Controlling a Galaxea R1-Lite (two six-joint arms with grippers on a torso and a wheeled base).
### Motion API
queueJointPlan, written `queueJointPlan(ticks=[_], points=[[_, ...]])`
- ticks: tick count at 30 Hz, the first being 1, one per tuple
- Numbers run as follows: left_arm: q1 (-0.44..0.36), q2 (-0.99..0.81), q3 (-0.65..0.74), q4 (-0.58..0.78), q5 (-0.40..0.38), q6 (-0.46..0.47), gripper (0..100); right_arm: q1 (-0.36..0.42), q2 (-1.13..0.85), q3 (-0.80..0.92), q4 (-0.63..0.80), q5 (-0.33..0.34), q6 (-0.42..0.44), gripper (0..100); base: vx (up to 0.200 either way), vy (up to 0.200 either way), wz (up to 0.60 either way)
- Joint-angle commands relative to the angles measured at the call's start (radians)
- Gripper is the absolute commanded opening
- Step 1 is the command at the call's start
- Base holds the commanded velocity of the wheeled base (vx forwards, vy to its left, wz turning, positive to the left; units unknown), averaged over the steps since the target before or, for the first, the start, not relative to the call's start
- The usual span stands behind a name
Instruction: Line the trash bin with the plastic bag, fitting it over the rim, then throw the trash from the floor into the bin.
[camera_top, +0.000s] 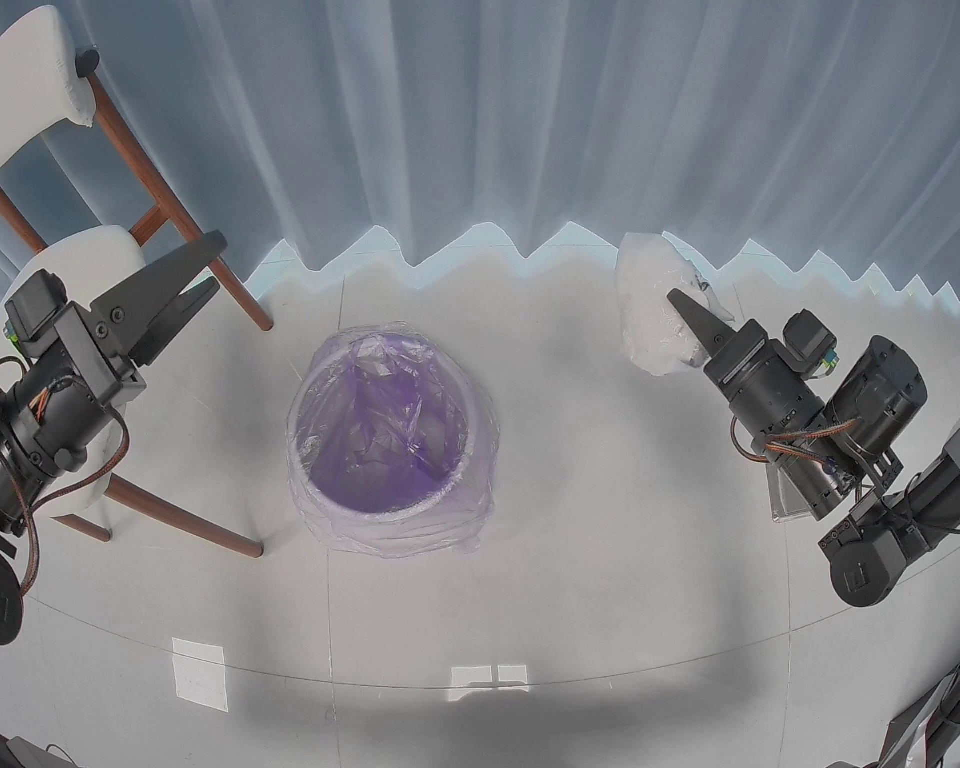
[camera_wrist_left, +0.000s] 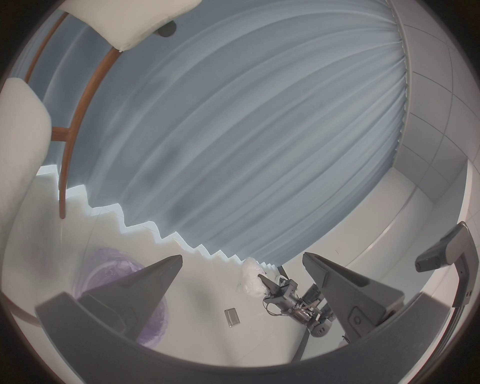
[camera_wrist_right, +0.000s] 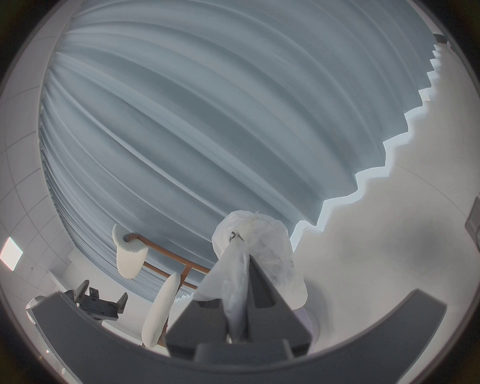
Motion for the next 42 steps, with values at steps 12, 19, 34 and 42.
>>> queueJointPlan(ticks=[12,19,34,42], points=[[-0.079,0.024,0.006,-0.001,0.044,0.053,100,0.008,0.033,-0.009,-0.010,0.004,0.000,0,0.000,0.200,0.00],[-0.080,0.026,0.003,-0.001,0.037,0.062,100,0.008,0.058,-0.008,-0.018,0.003,-0.022,0,0.000,0.171,0.00],[-0.113,0.021,0.011,-0.003,0.037,0.082,100,-0.022,0.113,-0.008,-0.052,0.004,-0.112,0,0.000,0.000,0.00],[-0.114,-0.008,0.012,-0.003,0.038,0.086,100,-0.021,0.131,-0.009,-0.052,0.004,-0.123,0,0.000,0.000,0.00]])
